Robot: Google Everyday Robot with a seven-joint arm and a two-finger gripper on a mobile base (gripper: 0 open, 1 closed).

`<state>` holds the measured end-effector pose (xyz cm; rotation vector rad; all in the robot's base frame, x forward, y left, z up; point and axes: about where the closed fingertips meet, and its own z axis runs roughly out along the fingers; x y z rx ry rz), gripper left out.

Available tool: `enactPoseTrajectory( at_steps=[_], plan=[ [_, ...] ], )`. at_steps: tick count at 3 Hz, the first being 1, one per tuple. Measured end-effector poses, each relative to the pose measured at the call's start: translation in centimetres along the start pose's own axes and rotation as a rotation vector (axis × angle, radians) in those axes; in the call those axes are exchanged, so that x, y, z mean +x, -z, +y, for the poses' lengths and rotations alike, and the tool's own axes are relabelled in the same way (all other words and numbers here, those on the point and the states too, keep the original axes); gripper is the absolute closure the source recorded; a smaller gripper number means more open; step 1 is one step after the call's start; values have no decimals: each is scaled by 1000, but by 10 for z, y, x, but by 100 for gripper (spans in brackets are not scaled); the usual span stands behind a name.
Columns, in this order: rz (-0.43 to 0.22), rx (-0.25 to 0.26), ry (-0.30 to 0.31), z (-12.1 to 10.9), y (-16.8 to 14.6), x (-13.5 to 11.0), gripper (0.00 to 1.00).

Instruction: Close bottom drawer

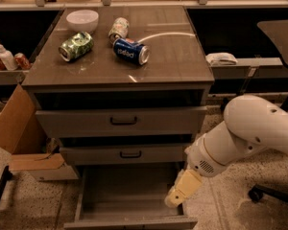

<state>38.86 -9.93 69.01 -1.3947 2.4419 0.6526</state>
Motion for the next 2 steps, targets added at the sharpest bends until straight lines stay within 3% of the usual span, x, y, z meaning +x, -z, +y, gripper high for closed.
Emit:
enactPoseTrajectory(
  at_steps=[2],
  plan=[
    [2,-18,-6,-9,-15,8,0]
  ],
)
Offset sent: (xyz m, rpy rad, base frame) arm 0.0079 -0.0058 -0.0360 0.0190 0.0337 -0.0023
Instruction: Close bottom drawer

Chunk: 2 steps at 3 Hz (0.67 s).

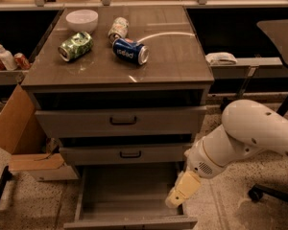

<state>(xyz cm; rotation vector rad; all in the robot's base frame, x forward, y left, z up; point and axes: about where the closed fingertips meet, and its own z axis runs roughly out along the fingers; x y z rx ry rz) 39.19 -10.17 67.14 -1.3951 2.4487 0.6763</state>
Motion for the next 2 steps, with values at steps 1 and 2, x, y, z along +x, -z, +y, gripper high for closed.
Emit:
enactPoseTrajectory(
  at_steps=[1,2],
  plan=[
    [47,-15,61,-23,-50,27,0],
    [35,-67,93,-49,-97,56,0]
  ],
)
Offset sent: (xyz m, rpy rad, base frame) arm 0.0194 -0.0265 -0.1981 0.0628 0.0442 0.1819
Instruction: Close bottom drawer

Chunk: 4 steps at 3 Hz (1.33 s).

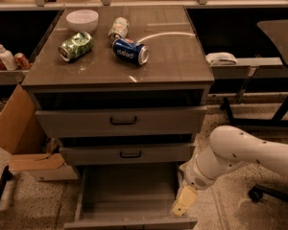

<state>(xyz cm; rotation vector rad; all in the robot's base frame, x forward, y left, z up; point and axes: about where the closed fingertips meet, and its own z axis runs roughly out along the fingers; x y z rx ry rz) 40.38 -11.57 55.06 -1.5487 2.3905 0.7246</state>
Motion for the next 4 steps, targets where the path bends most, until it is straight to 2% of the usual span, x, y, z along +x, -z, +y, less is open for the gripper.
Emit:
enactPoseTrajectory(
  at_steps=[1,2,3,4],
  plan=[
    [-44,-112,3,-14,-63,32,0],
    [-44,-112,4,-14,-63,32,0],
    [-47,-127,23,-25,-88,41,0],
    [-71,-174,51,-43,-135,64,25]
  ],
)
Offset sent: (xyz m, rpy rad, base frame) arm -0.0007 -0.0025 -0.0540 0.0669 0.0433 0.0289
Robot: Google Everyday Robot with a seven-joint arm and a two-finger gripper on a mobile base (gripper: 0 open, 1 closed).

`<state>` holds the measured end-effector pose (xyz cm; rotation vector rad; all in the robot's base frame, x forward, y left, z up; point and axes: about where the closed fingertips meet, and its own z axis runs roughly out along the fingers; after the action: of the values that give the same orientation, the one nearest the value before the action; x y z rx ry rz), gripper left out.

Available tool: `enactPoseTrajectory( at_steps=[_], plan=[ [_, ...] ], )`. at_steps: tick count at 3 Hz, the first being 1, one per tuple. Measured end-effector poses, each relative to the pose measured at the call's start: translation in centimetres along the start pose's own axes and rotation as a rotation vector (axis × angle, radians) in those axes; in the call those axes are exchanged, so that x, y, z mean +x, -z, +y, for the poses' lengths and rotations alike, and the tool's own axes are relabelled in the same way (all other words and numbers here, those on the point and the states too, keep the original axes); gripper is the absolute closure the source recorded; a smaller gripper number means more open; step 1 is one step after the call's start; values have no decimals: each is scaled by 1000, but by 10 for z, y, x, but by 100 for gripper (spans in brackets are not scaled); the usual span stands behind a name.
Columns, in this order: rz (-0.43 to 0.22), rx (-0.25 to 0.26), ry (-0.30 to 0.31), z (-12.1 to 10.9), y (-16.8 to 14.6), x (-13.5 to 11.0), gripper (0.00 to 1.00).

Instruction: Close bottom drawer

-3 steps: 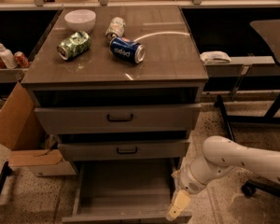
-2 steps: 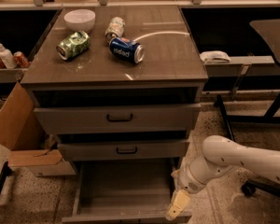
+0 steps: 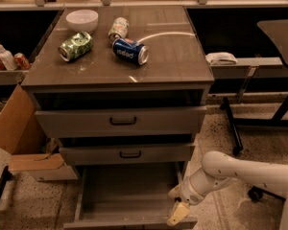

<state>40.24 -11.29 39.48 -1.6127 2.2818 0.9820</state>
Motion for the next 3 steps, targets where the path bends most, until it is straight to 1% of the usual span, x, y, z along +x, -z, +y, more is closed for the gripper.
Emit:
enactPoseTrajectory(
  at_steps=[1,2,3],
  plan=[
    [-10,-17,25,-14,-29,16,50],
    [-12,-26,28,-26,-58,33,73],
    [-13,-33,25,-24,-60,33,95]
  ],
)
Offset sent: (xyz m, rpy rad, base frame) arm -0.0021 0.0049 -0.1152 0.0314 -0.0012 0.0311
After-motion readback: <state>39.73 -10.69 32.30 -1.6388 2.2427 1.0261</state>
